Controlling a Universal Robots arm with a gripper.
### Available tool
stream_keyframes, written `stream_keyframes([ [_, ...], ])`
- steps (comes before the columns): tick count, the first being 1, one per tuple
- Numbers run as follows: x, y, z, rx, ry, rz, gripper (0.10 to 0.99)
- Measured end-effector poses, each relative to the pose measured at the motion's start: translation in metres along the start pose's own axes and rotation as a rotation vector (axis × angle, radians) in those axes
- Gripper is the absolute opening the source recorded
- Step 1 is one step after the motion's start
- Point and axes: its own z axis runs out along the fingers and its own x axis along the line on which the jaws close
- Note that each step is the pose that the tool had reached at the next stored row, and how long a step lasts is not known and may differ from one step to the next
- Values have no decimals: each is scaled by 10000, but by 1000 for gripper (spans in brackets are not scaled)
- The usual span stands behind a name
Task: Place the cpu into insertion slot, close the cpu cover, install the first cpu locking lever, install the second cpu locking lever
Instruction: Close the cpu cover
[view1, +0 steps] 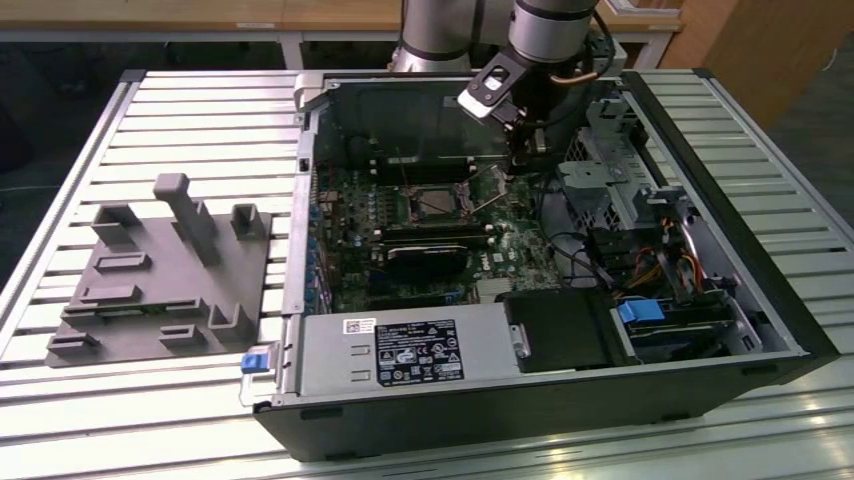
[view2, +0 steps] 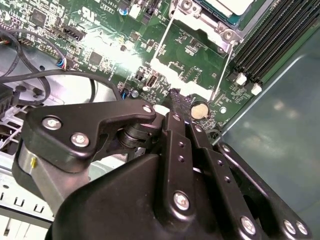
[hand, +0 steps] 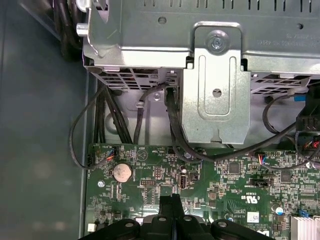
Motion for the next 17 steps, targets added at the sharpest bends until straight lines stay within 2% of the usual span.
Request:
stream_keyframes([
  [17,15,34,23,1,3,0,106],
])
